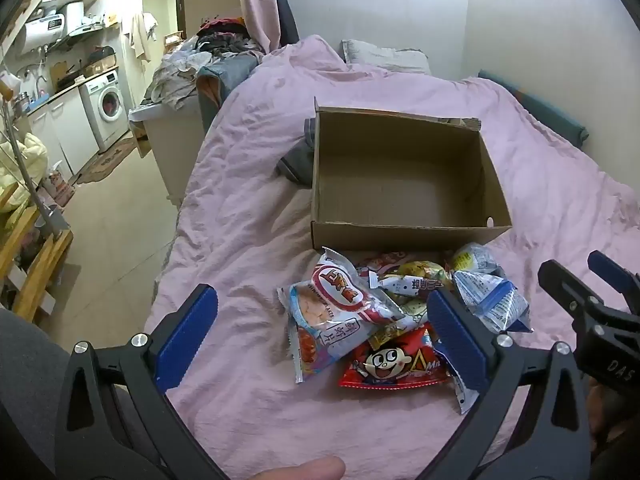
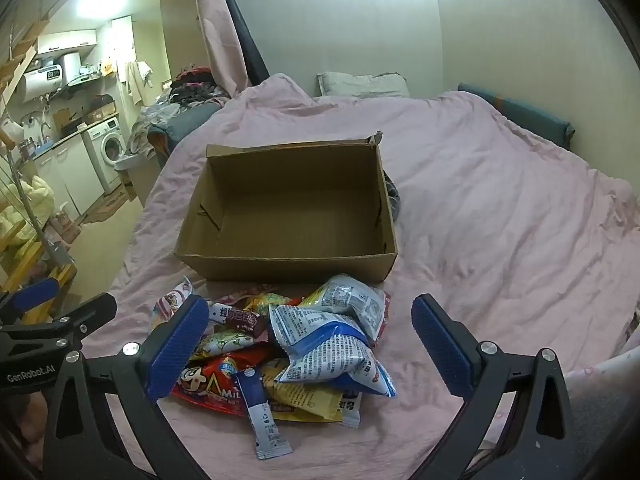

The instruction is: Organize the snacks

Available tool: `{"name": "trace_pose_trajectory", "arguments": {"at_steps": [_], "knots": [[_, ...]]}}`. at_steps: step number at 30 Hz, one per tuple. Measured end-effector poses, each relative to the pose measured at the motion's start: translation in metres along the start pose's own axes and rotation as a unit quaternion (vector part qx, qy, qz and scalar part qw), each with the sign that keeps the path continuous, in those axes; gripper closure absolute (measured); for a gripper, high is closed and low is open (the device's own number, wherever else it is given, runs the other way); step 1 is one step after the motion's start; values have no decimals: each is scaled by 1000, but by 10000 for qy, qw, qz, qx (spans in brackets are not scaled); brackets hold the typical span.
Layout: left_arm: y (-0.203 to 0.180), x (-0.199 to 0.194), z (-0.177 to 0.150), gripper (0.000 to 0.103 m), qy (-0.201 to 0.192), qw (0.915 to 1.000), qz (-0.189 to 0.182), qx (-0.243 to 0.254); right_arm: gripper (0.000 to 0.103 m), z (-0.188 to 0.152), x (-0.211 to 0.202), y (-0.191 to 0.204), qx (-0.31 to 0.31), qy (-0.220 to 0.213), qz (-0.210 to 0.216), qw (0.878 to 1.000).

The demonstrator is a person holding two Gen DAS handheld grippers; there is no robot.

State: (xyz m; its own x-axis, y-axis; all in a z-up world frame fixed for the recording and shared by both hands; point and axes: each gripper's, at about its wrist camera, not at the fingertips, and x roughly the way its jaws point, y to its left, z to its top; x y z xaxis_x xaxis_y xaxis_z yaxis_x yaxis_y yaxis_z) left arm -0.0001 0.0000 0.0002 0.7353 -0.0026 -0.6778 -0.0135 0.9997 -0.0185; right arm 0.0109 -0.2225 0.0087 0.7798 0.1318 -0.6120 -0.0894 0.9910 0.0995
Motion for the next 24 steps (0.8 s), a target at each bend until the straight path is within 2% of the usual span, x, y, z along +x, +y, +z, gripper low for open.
{"name": "trace_pose_trajectory", "arguments": {"at_steps": [24], "knots": [[-2, 0, 1, 0, 22, 10000, 23, 12, 0, -1, 0, 1, -13, -62, -14, 10000]]}}
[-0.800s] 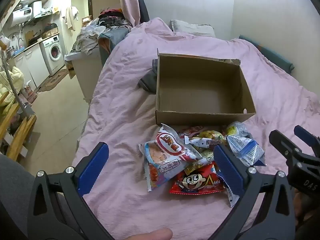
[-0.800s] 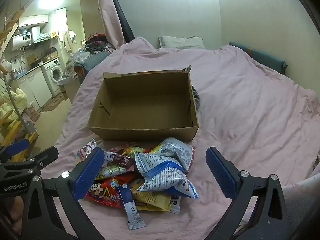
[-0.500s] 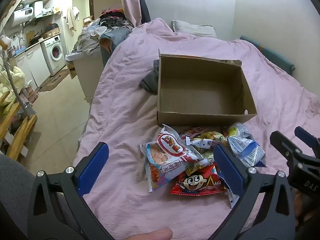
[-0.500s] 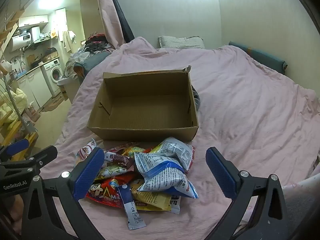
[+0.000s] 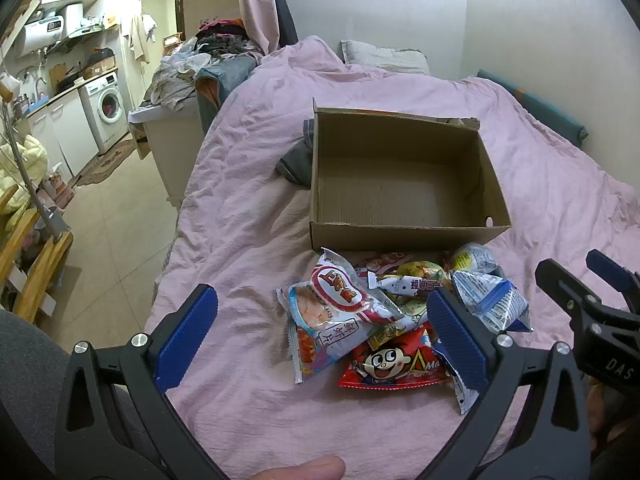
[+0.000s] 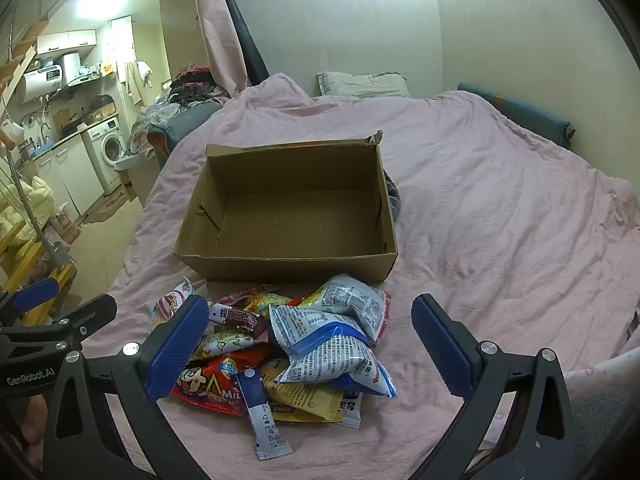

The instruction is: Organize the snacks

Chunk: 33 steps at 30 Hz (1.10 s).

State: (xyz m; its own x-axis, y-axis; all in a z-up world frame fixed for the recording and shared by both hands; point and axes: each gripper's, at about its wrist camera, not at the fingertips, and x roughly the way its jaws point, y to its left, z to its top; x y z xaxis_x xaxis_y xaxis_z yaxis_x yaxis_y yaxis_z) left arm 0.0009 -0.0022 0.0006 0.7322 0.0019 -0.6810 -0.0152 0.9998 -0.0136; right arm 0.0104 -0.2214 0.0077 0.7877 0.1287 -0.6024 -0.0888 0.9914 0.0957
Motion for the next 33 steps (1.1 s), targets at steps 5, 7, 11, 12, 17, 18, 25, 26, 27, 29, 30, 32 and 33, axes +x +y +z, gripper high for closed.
{"name": "trace_pose_trajectory", "arguments": {"at_steps": [5, 7, 11, 12, 17, 18, 25, 26, 27, 29, 30, 32, 33], "knots": [[-1, -2, 1, 0, -8, 10000, -13, 13, 0, 0, 0, 0, 0, -3, -7, 10000], [0, -2, 1, 0, -14, 10000, -1, 8, 0, 0, 0, 0, -1, 1, -7, 10000], [-1, -2, 1, 0, -10, 10000, -7, 15, 0, 0, 1, 1, -1, -3, -13, 10000], [-1, -2, 1, 0, -11, 10000, -6, 17, 0, 0, 1, 1, -4, -1, -14, 10000], [-1, -2, 1, 0, -12, 10000, -4, 14, 0, 0, 1, 1, -7, -1, -14, 10000], [-1, -2, 1, 0, -13, 10000, -5, 16, 0, 0, 1, 1, -6, -1, -13, 10000], [-1, -2, 1, 0, -18, 10000, -5, 17, 0, 0, 0, 1, -7, 2, -15, 10000], [-1, -2, 1, 0, -20, 10000, -6, 15, 0, 0, 1, 1, -3, 2, -13, 10000], [-1, -2, 1, 0, -24, 10000, -2, 17, 0, 0, 1, 1, -1, 0, -12, 10000], [-1, -2, 1, 0, -25, 10000, -1, 24, 0, -1, 1, 1, -5, -2, -15, 10000], [-1, -2, 1, 0, -19, 10000, -2, 17, 0, -1, 1, 1, -4, -1, -13, 10000], [-1, -2, 1, 0, -10, 10000, -3, 10, 0, -1, 1, 1, -9, 1, -19, 10000], [-2, -3, 1, 0, -14, 10000, -1, 17, 0, -1, 1, 2, -18, 1, -28, 10000]]}}
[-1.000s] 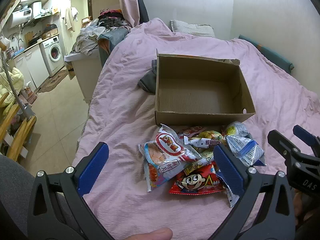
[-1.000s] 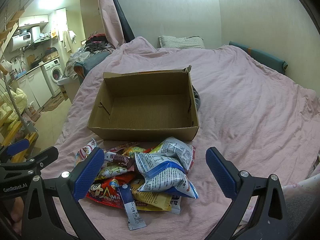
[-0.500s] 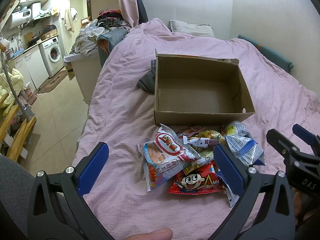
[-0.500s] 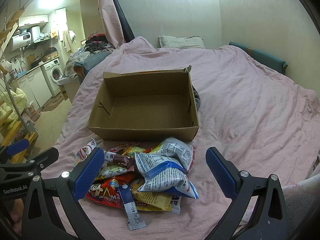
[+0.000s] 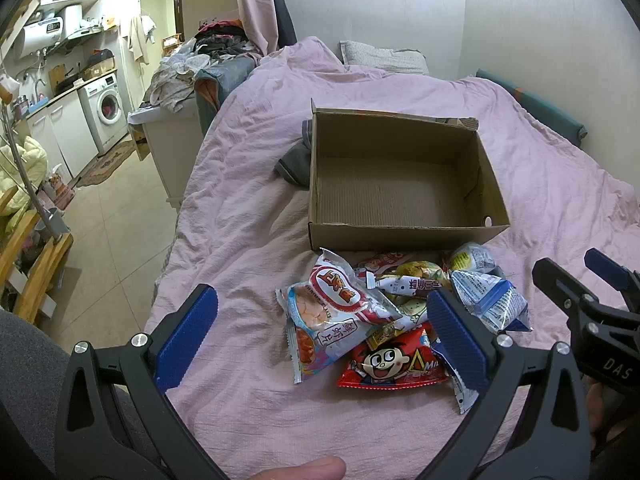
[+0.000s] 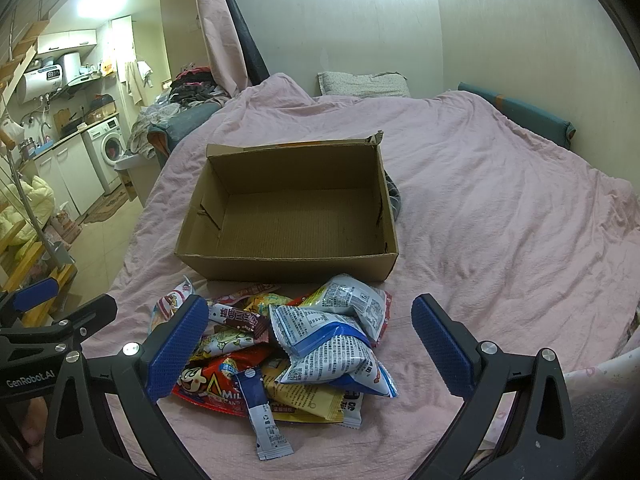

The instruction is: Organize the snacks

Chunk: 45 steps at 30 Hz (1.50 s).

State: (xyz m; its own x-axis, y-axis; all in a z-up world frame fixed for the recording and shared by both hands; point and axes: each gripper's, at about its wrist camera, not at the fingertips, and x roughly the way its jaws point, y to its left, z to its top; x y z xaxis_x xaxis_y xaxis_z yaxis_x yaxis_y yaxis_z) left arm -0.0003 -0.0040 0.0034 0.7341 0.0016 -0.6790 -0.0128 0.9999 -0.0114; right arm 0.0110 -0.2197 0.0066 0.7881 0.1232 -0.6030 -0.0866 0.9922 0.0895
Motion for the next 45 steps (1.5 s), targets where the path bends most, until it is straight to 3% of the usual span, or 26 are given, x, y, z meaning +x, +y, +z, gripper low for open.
{"name": "trace_pose_trajectory", "arguments": {"at_steps": [32, 37, 45], "knots": [[-4, 0, 1, 0, -9, 10000, -53, 60, 0, -3, 1, 0, 57, 45, 15, 10000], [-6, 3, 5, 0, 51, 9999, 41, 151, 0, -6, 10, -5, 186, 282, 8, 9994], [4, 22, 32, 0, 557, 9979, 163, 299, 0, 13, 43, -40, 696, 1158, 187, 9907]]}}
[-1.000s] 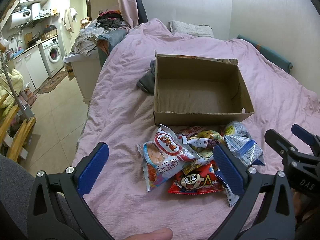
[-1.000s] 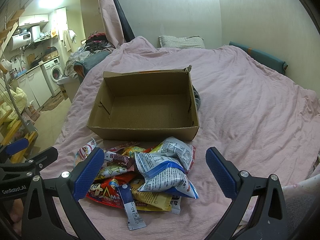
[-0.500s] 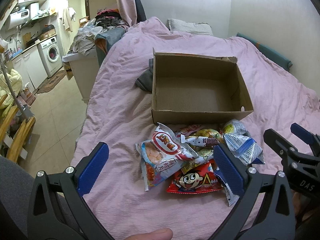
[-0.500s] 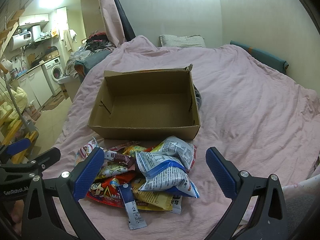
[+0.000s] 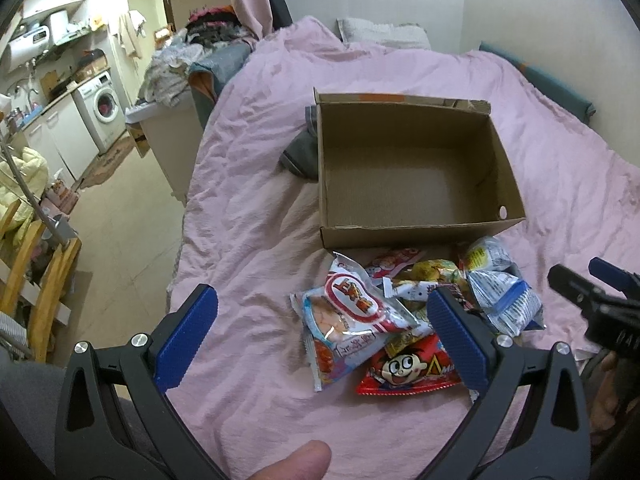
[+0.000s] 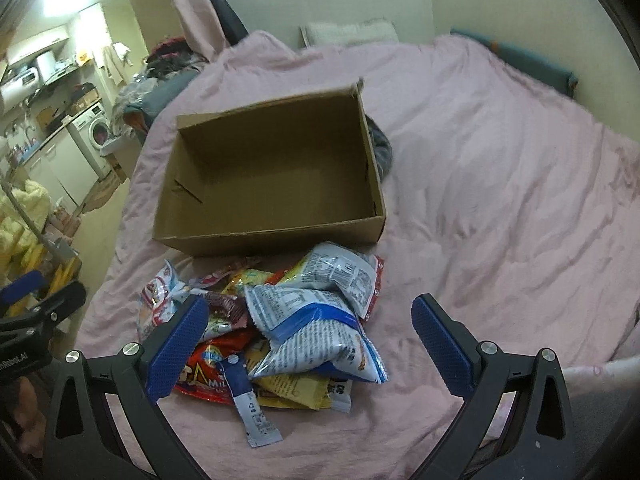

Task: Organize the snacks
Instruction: 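Grasp the white-blue bag with the right tool while the left tool grasps the shrimp chip bag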

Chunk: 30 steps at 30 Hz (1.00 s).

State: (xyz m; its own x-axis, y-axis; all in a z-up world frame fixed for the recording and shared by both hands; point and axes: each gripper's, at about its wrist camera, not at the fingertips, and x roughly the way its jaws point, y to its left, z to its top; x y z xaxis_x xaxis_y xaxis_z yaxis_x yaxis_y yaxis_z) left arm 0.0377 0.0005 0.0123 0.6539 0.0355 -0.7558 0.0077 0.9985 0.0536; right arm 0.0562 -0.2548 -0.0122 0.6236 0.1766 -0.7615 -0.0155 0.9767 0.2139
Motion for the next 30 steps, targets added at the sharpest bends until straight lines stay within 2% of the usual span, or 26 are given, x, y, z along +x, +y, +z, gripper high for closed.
{"name": "trace_pose_trajectory", "arguments": {"at_steps": [4, 7, 11, 15, 18, 21, 23, 27, 30], "knots": [[9, 17, 16, 0, 323, 9995, 48, -20, 0, 13, 25, -21, 438, 727, 247, 9961], [18, 36, 28, 0, 700, 9973, -16, -204, 0, 16, 50, -37, 757, 1397, 480, 9861], [33, 67, 37, 0, 1327, 9892, -30, -618, 0, 13, 74, -51, 1027, 1992, 540, 9731], [40, 90, 37, 0, 1675, 9815, -64, -922, 0, 3, 101, -49, 953, 2668, 682, 9566], [43, 102, 33, 0, 1828, 9775, -95, -1045, 0, -1, 113, -39, 726, 2828, 655, 9542], [46, 112, 30, 0, 2016, 9722, -196, -1172, 0, -3, 124, -30, 506, 2968, 799, 9502], [48, 118, 29, 0, 2105, 9695, -215, -1238, 1, -5, 128, -29, 419, 2981, 690, 9511], [53, 130, 20, 0, 2363, 9615, -200, -1385, 26, -2, 118, -32, 166, 2799, 642, 9577], [54, 138, 9, 0, 2594, 9538, -256, -1497, 31, -2, 105, -37, 77, 2641, 693, 9620]]}}
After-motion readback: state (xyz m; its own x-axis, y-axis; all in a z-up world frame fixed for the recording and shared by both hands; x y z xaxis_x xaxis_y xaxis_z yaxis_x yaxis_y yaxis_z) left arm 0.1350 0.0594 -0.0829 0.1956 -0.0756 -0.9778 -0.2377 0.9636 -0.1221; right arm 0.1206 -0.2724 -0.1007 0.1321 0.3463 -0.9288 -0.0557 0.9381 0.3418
